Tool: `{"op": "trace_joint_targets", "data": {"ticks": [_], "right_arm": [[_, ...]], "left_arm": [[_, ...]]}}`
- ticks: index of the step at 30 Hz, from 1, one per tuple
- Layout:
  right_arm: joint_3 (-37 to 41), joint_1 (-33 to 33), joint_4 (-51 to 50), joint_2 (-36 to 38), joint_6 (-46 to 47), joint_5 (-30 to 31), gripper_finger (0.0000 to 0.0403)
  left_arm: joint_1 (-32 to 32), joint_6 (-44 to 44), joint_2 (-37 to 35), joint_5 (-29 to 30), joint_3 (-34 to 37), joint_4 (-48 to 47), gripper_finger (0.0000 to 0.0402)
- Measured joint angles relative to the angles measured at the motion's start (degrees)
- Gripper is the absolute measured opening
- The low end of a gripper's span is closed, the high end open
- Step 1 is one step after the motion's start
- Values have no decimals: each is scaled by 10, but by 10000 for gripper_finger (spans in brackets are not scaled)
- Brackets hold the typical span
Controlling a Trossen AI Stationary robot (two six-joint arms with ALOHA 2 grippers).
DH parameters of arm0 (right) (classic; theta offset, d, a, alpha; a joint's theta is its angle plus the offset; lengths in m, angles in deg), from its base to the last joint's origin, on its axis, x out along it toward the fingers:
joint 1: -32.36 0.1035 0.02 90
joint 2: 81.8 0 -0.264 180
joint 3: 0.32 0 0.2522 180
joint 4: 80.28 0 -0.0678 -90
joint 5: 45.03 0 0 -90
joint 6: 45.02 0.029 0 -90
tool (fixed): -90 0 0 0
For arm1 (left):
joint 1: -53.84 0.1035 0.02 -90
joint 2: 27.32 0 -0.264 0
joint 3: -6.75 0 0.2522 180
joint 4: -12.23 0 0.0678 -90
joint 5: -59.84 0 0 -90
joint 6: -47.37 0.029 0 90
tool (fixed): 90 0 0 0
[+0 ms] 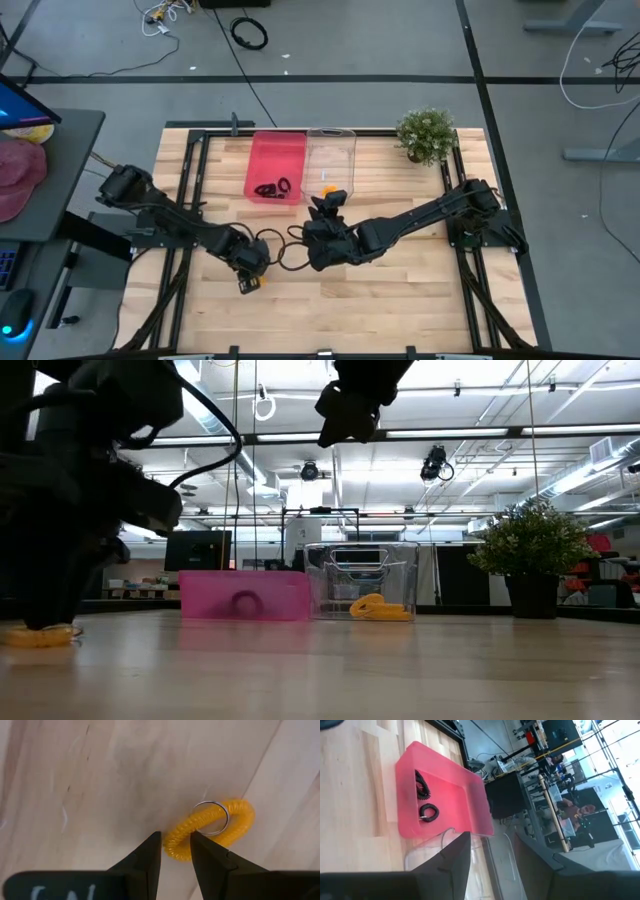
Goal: Sort spring keychains
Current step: Put the orange spring keychain into the transparent bin
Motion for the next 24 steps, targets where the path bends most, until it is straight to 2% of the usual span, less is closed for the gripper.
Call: {"op": "trace_joint_targets", "data": {"ticks": [3,7,13,16,18,24], "right_arm": [[0,-4,0,0,3,0,153],[0,-6,0,0,10,0,153],[0,-5,-7,0,32,0,153],[0,-5,-25,0,67,0,153],[0,-6,-39,0,96,0,153],[1,-4,-67,14,155,-9,153]], "left_arm": [[18,24,0,-9,1,-2,87],[30,67,1,-19,1,-6,20],[33,119,4,-1,-15,-29,7],[33,134,5,52,-55,-88,6],[31,144,5,108,-96,-136,5],[7,127,4,345,-213,-257,3]]}}
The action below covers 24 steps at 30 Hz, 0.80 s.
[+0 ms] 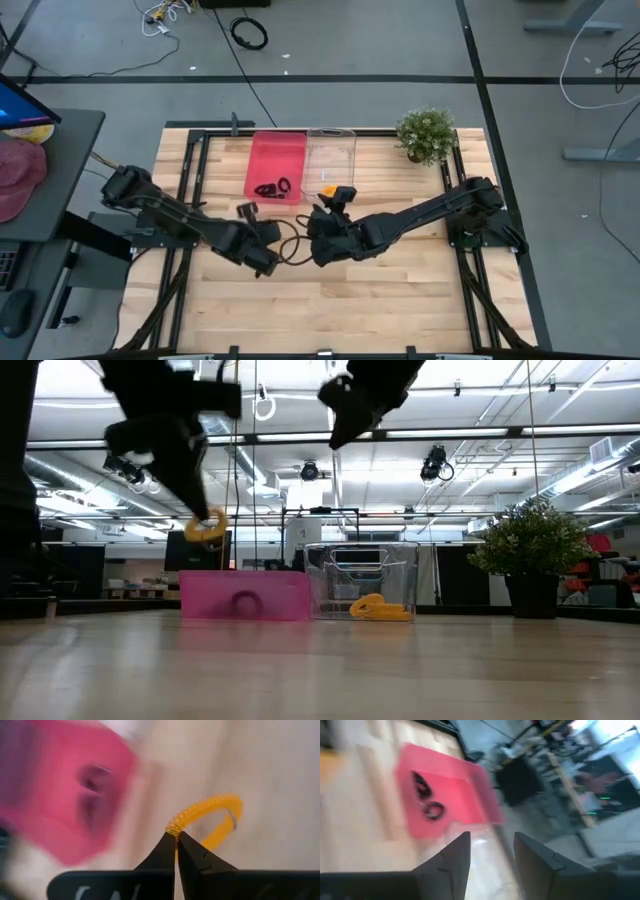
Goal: Sort spring keychains
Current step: Put the orange spring keychain into the transparent bin
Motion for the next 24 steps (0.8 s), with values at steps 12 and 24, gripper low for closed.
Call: {"op": "trace_joint_targets", "data": {"ticks": [12,24], "right_arm": [[171,14,330,112,-93,-255,153],[302,-22,569,154,-64,-336,153]], "left_arm": [[-44,-92,-1,308,-74,-70,3],[-39,-29,-1,385,-74,45,4]]}}
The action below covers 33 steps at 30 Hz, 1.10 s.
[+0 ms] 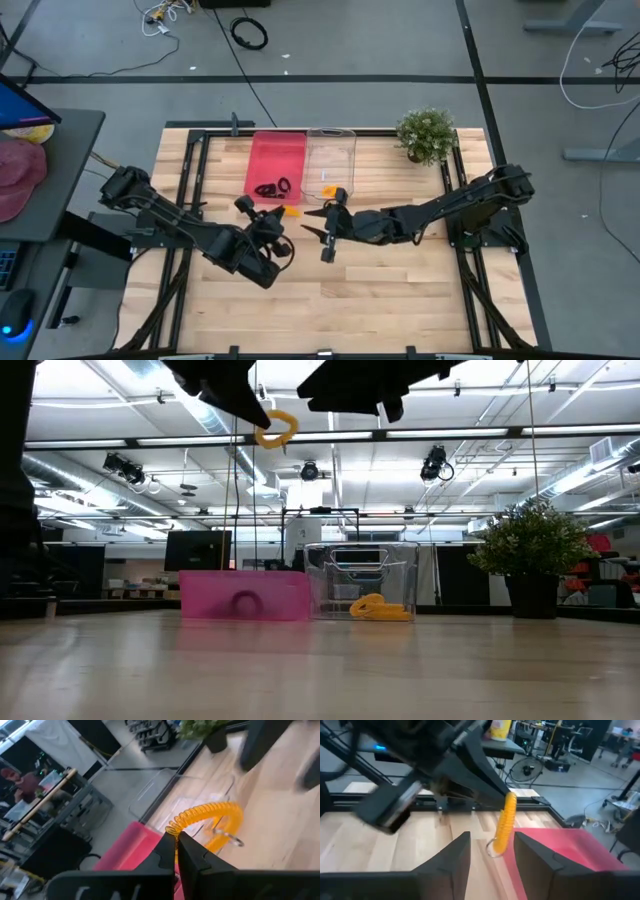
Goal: Sort spring keychains
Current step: Put the orange spring keychain into the transparent bin
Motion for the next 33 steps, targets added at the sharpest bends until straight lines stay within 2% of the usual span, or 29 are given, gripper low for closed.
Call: {"op": "trace_joint_targets", "data": {"ticks": [6,33], "right_arm": [[0,-3,-6,0,19,0,153],[0,-24,-14,-22,39,-8,152]], "left_arm": [[0,62,0,-4,0,70,4],[0,97,4,-29,0,124,4]]}}
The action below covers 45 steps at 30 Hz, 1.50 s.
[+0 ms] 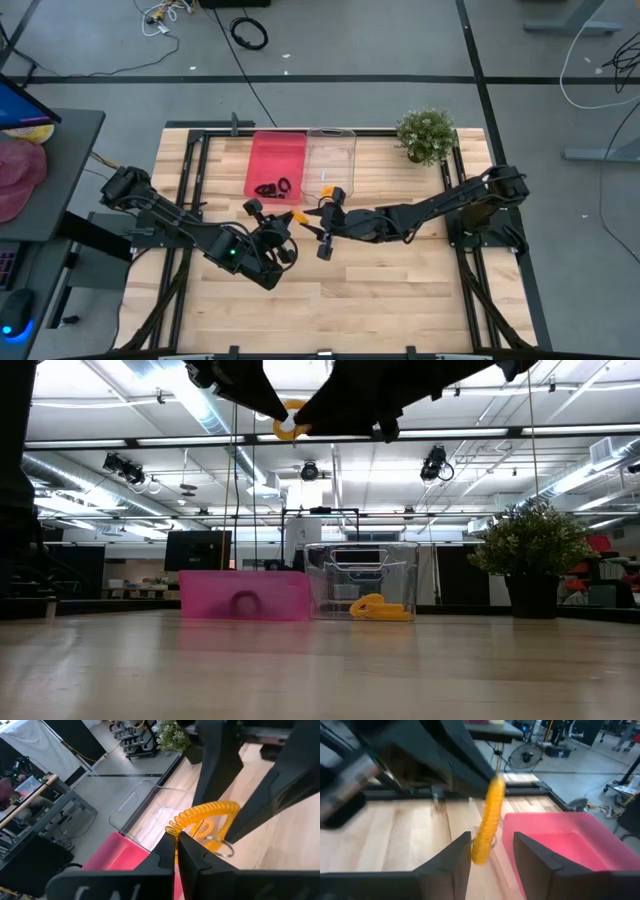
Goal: Sort spring keychains
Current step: Put the orange spring keychain into the transparent bin
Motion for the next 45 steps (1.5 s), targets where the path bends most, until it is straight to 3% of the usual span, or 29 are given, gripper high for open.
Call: {"op": "trace_joint_targets", "data": {"ticks": [3,7,9,17,30,36,45], "right_arm": [[0,-4,3,-8,-9,-2,128],[0,-6,4,-8,-35,-1,37],[0,-3,4,-8,-58,1,18],[0,-2,-12,-8,-62,14,15],[0,-14,-131,1,-60,149,15],[0,-37,-199,1,-13,169,15],[33,-44,-223,1,-8,285,14]], "left_arm": [[0,2,0,-2,0,0,4],[0,10,0,-9,0,2,4],[0,10,0,-10,0,1,4],[0,16,0,-29,0,-1,10],[1,40,0,-40,0,-3,73],[0,40,0,-40,0,-3,76],[0,40,0,-40,0,-3,76]]}}
